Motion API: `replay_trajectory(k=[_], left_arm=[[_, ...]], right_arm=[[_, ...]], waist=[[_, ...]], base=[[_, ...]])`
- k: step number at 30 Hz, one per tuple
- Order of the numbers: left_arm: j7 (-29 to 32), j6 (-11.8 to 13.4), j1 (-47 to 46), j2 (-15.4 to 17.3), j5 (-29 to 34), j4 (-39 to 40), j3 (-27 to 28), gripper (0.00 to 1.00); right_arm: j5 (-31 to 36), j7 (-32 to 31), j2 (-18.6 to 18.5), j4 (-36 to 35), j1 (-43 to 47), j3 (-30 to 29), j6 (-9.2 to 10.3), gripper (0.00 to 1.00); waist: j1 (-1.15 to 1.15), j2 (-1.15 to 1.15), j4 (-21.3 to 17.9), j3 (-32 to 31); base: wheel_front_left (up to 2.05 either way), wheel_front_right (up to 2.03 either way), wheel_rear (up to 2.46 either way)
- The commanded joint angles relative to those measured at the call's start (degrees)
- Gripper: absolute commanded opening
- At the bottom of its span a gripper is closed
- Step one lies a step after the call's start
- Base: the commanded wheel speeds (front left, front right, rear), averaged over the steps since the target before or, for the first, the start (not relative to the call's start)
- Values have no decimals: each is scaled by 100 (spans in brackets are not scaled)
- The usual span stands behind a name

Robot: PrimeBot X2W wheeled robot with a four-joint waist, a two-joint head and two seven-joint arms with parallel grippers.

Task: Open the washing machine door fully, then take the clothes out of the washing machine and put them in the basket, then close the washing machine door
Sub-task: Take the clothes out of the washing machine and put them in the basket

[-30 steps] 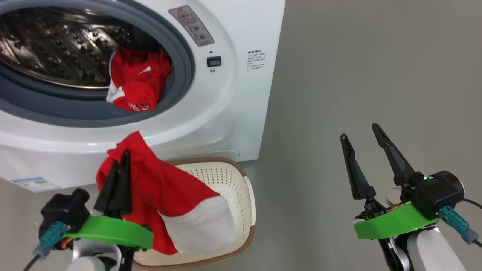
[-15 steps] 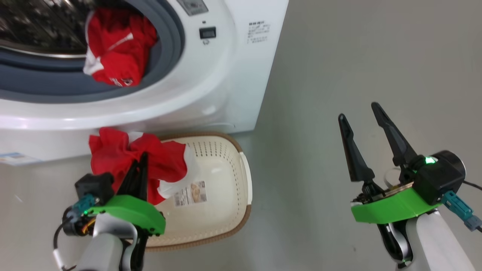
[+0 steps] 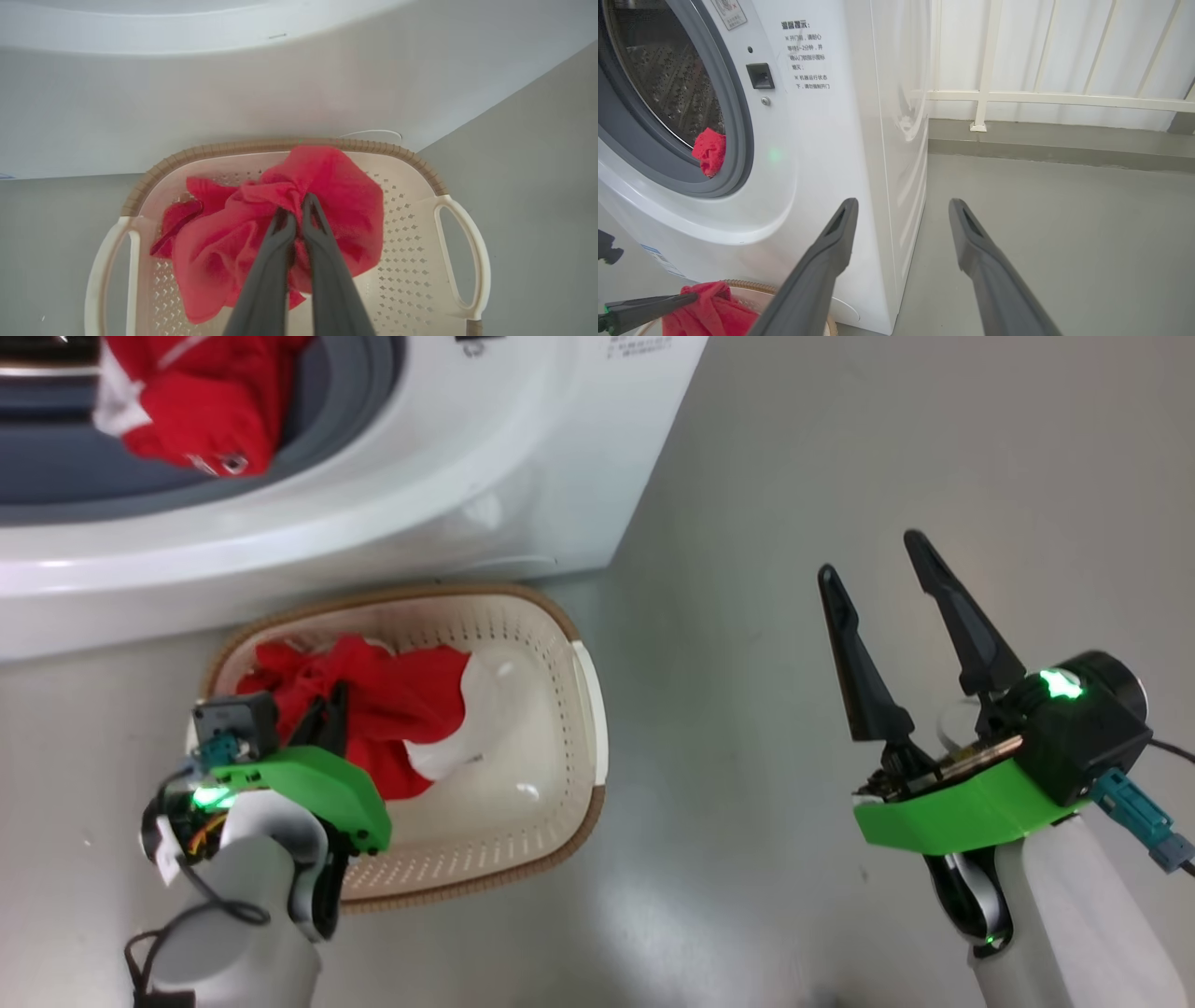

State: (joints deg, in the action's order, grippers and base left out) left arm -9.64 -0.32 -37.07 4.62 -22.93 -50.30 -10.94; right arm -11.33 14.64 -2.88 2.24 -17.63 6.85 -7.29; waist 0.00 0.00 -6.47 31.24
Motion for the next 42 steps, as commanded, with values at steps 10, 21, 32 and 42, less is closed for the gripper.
replay_trajectory(k=[10, 21, 32, 42], left_arm=[[88, -137, -767, 120, -64, -1494, 47, 100], [-151, -104, -1083, 119, -136, -2090, 30, 100], [-527, -122, -966, 75, -269, -1622, 195, 100], [-534, 50, 132, 20, -50, 527, 687, 100]], right_arm=[[-85, 36, 1, -166, -299, 234, -20, 100], [-160, 36, 1, -103, -379, 265, -20, 100], [-145, 36, 1, 24, -270, 99, -20, 100], [14, 36, 1, 148, -31, -63, -20, 100]], waist=[[0, 0, -193, 696], [0, 0, -249, 718], [0, 0, -36, 115], [0, 0, 223, -628]], base=[[0, 0, 0], [0, 0, 0], [0, 0, 0], [0, 0, 0]])
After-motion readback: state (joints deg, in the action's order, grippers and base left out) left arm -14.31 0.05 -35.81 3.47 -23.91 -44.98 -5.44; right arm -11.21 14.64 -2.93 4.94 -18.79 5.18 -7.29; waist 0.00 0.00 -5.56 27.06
